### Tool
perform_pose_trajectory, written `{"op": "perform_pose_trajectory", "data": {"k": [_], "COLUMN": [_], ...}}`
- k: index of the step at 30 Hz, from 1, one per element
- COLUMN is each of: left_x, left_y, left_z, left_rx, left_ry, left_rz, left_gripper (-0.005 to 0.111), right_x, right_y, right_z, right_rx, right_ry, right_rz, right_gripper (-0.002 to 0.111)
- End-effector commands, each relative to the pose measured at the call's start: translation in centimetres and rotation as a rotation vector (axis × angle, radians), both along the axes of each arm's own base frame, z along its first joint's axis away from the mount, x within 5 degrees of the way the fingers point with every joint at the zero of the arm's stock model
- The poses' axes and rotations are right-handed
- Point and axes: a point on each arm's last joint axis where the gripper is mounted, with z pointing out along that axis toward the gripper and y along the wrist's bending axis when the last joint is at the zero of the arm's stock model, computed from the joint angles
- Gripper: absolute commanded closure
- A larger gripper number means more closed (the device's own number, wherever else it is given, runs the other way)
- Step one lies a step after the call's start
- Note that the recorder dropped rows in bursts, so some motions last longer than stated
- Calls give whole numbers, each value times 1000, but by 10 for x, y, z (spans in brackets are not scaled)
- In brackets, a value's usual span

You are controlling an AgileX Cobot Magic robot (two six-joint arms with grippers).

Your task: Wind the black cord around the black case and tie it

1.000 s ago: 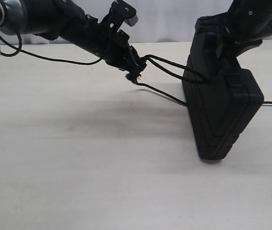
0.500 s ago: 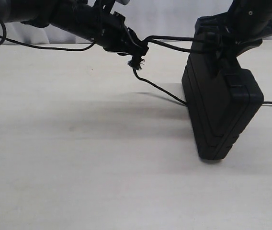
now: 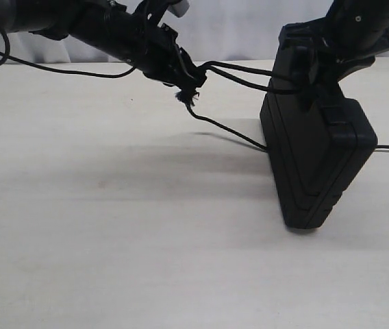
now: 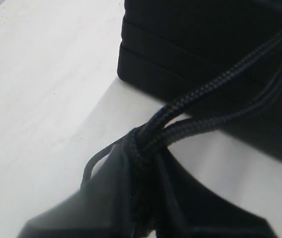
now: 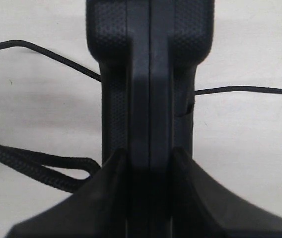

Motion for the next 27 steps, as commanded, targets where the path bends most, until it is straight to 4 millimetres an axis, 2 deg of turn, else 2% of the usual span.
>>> {"op": "perform_pose_trajectory", "data": {"k": [1,10,21,27], "left_x": [0,7,6,3], "left_y": [-2,0,-1,-17], "left_z": [8,6,2,2], "left_rx": [-52,-52,-51,-17], "left_ry": [7,-31,-8,-88], "left_rz": [27,94,78,93], "left_gripper": [107,107,107,107], "right_x": [1,1,1,1], "right_y": [-1,-1,-1,-1], "right_z": [3,3,3,3], "right_rx": [-2,-2,-2,-2], "right_ry": [-14,-14,-14,-14], "right_rz": [6,6,6,6], "right_gripper": [104,104,104,104]}}
